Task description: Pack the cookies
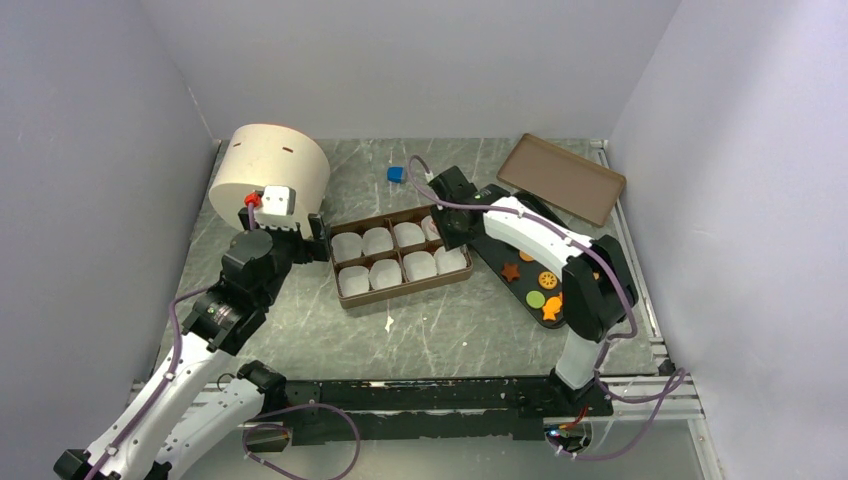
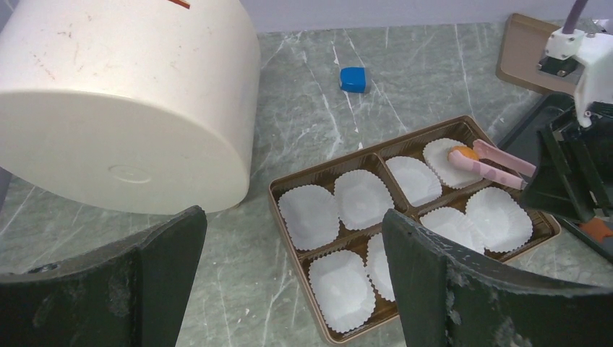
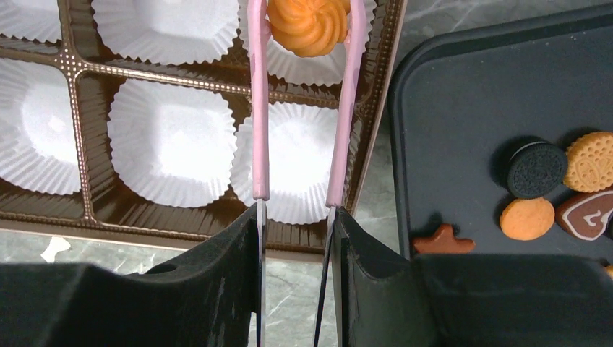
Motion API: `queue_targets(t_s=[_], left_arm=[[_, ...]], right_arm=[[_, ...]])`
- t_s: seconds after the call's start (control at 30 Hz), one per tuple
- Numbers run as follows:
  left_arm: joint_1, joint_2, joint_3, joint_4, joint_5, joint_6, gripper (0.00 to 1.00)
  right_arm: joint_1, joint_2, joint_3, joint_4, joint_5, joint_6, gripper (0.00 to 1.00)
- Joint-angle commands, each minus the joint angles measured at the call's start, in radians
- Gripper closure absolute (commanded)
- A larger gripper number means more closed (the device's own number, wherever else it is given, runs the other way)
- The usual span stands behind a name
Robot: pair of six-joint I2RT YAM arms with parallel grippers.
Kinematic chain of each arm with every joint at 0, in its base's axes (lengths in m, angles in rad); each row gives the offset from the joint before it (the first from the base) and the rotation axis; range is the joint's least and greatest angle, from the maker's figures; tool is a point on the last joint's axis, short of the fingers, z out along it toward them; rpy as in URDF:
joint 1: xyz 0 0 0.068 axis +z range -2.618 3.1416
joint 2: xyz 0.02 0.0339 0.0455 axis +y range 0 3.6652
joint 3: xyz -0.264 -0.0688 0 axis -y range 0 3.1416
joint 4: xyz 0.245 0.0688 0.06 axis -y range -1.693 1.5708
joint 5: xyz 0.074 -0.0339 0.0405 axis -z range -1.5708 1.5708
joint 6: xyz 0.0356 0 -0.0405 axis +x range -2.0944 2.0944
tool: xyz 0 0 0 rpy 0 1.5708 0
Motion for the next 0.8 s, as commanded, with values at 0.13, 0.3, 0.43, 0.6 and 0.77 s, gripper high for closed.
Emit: queue_targets(t_s=[0.13, 0.3, 0.43, 0.6, 0.77], left_arm=[[0.006, -0.01, 0.001, 0.034, 0.012, 0.017, 0.04], [0.007, -0.013, 0.001, 0.035, 0.014, 0.017, 0.04], [0.007, -0.015, -0.001, 0.037, 0.012, 0.017, 0.04], [0.007, -0.012, -0.001, 0.037, 0.016, 0.017, 0.04], [0.006, -0.011, 0.0, 0.037, 0.018, 0.017, 0.04]], right_arm=[[0.001, 0.061, 0.08, 0.044, 0.027, -0.019, 0.72], [0.001, 0.091, 0.099, 0.027, 0.037, -0.016, 0.67], [0.001, 0.091, 0.098, 0.028, 0.05, -0.01, 0.62], [0.0, 0.082, 0.103, 0.026, 0.054, -0.008, 0.56], [0.001, 0.069, 0.11, 0.019, 0.048, -0.012, 0.55]])
